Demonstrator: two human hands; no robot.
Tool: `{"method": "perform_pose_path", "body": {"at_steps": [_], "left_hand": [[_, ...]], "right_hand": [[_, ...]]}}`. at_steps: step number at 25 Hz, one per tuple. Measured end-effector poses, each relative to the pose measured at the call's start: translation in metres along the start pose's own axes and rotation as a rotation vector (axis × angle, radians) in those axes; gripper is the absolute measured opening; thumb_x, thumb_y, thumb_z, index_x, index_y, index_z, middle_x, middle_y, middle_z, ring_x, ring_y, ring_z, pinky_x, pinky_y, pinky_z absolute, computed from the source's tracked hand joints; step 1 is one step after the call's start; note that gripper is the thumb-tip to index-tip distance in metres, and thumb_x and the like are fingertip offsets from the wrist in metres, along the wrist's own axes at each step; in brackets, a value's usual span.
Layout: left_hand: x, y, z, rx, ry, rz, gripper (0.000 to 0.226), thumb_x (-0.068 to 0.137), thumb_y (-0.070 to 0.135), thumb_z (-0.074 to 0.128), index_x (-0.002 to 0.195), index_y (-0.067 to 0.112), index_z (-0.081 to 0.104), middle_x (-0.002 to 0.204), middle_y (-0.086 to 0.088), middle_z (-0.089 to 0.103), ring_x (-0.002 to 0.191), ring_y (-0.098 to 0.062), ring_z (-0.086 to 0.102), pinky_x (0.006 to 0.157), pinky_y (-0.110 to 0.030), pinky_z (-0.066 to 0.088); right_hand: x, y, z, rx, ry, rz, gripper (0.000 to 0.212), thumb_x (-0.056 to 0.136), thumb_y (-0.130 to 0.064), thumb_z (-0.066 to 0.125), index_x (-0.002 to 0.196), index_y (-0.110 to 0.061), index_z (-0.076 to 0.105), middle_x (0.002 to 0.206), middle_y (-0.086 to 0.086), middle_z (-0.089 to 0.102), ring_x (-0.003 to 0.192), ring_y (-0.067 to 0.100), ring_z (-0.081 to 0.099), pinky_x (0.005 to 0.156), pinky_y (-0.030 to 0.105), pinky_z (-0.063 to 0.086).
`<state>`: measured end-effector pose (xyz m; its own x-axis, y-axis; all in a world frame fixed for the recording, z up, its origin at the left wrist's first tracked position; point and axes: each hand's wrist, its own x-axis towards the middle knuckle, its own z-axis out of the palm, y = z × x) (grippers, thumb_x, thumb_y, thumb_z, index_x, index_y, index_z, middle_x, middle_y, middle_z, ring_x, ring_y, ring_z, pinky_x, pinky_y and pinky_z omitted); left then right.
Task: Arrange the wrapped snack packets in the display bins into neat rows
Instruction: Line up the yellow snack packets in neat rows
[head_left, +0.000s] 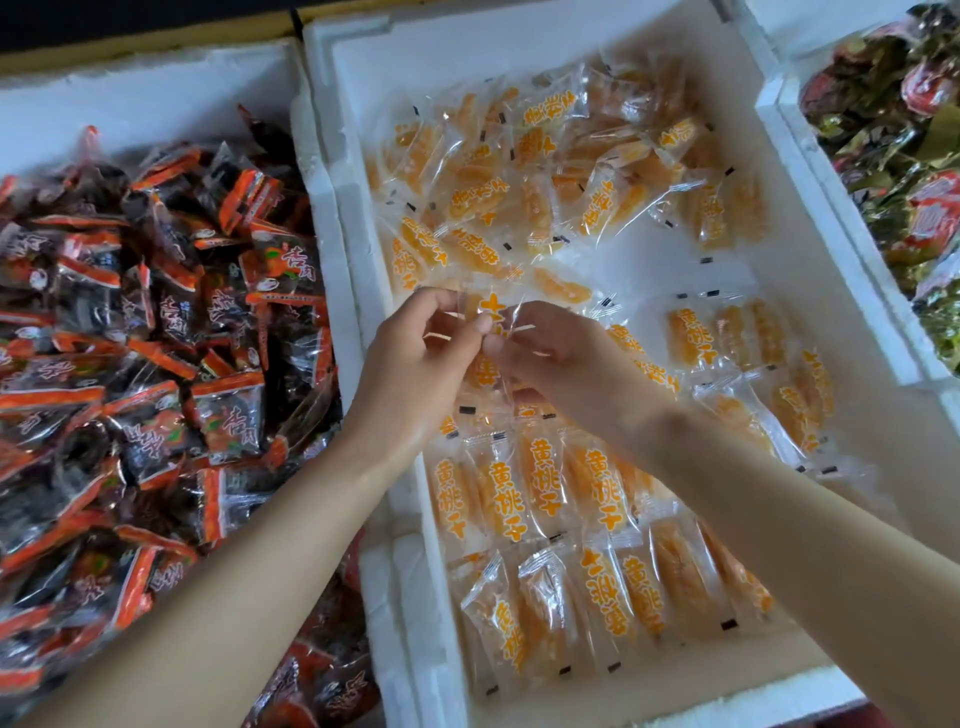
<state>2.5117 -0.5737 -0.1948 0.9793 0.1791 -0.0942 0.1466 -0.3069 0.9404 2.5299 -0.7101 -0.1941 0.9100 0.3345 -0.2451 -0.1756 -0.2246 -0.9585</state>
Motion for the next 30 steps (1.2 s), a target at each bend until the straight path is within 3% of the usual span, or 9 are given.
{"method": "perform_pose_path", "body": {"at_steps": [3, 5, 8, 10, 13, 16, 21, 26, 30], "left_hand": [[-0.005, -0.007, -0.016, 0.237, -0.027, 0.122, 0.016, 0.094, 0.019, 0.057, 0.109, 0.02, 0.059, 0.099, 0.004, 0.061, 0.088, -0.009, 0.058, 0.08, -0.016, 0.044], [-0.011, -0.017, -0.029, 0.541, -0.074, 0.298, 0.025, 0.092, 0.017, 0.057, 0.117, 0.014, 0.058, 0.107, 0.003, 0.056, 0.102, -0.013, 0.05, 0.088, -0.018, 0.036], [-0.019, -0.033, -0.051, 0.861, -0.157, 0.425, 0.026, 0.09, 0.015, 0.059, 0.116, 0.011, 0.06, 0.113, -0.003, 0.056, 0.111, -0.021, 0.045, 0.095, -0.026, 0.028], [-0.024, -0.039, -0.06, 0.95, -0.194, 0.47, 0.026, 0.088, 0.014, 0.06, 0.114, 0.01, 0.061, 0.116, -0.005, 0.057, 0.114, -0.023, 0.046, 0.098, -0.027, 0.026], [-0.027, -0.043, -0.063, 0.976, -0.221, 0.481, 0.03, 0.087, 0.018, 0.054, 0.115, 0.008, 0.061, 0.125, -0.005, 0.055, 0.122, -0.021, 0.044, 0.105, -0.026, 0.027], [-0.027, -0.043, -0.061, 0.966, -0.209, 0.466, 0.03, 0.087, 0.016, 0.058, 0.116, 0.008, 0.06, 0.126, -0.005, 0.054, 0.124, -0.02, 0.043, 0.105, -0.032, 0.035], [-0.028, -0.044, -0.062, 1.007, -0.199, 0.526, 0.03, 0.085, 0.015, 0.057, 0.114, 0.008, 0.06, 0.121, -0.006, 0.057, 0.118, -0.022, 0.047, 0.099, -0.036, 0.042], [-0.031, -0.035, -0.035, 1.0, -0.186, 0.598, 0.03, 0.086, 0.02, 0.044, 0.107, 0.01, 0.062, 0.114, -0.007, 0.06, 0.11, -0.025, 0.055, 0.091, -0.038, 0.045], [-0.035, -0.022, 0.031, 0.909, -0.291, 0.711, 0.033, 0.084, 0.022, 0.045, 0.109, 0.011, 0.063, 0.114, -0.008, 0.062, 0.107, -0.027, 0.058, 0.094, -0.033, 0.04]], "right_hand": [[0.016, 0.003, 0.004, -0.061, 0.156, -0.029, 0.022, 0.09, -0.02, 0.061, 0.069, -0.018, 0.053, 0.066, 0.0, 0.059, 0.062, 0.011, 0.058, 0.072, 0.034, 0.054], [0.03, 0.01, 0.005, -0.255, 0.243, -0.041, 0.028, 0.089, -0.027, 0.061, 0.063, -0.025, 0.05, 0.074, 0.0, 0.063, 0.071, 0.017, 0.063, 0.075, 0.034, 0.053], [0.041, 0.02, 0.02, -0.521, 0.171, -0.041, 0.021, 0.091, -0.032, 0.057, 0.072, -0.025, 0.05, 0.078, 0.0, 0.065, 0.073, 0.018, 0.06, 0.059, 0.017, 0.041], [0.045, 0.024, 0.032, -0.55, 0.066, -0.005, 0.016, 0.091, -0.033, 0.057, 0.093, -0.018, 0.051, 0.076, 0.0, 0.065, 0.069, 0.019, 0.06, 0.056, 0.021, 0.042], [0.049, 0.028, 0.04, -0.629, -0.041, 0.053, 0.027, 0.088, -0.032, 0.059, 0.105, -0.015, 0.049, 0.085, 0.008, 0.067, 0.072, 0.024, 0.064, 0.068, 0.036, 0.054], [0.05, 0.029, 0.04, -0.719, -0.039, 0.03, 0.037, 0.084, -0.034, 0.067, 0.107, -0.013, 0.048, 0.091, 0.011, 0.067, 0.075, 0.026, 0.065, 0.074, 0.041, 0.054], [0.033, 0.025, 0.046, -1.039, 0.003, -0.129, 0.051, 0.088, -0.046, 0.057, 0.125, -0.018, 0.036, 0.1, 0.0, 0.069, 0.095, 0.024, 0.064, 0.072, 0.034, 0.048], [-0.021, 0.026, -0.009, -0.829, 0.263, -0.334, 0.031, 0.093, -0.021, 0.055, 0.122, -0.014, 0.05, 0.116, -0.001, 0.06, 0.109, 0.02, 0.053, 0.084, 0.026, 0.038], [-0.062, 0.052, -0.088, -0.991, 0.391, -0.022, 0.045, 0.088, -0.026, 0.06, 0.128, -0.011, 0.047, 0.125, 0.012, 0.052, 0.117, 0.033, 0.046, 0.094, 0.034, 0.033]]}}
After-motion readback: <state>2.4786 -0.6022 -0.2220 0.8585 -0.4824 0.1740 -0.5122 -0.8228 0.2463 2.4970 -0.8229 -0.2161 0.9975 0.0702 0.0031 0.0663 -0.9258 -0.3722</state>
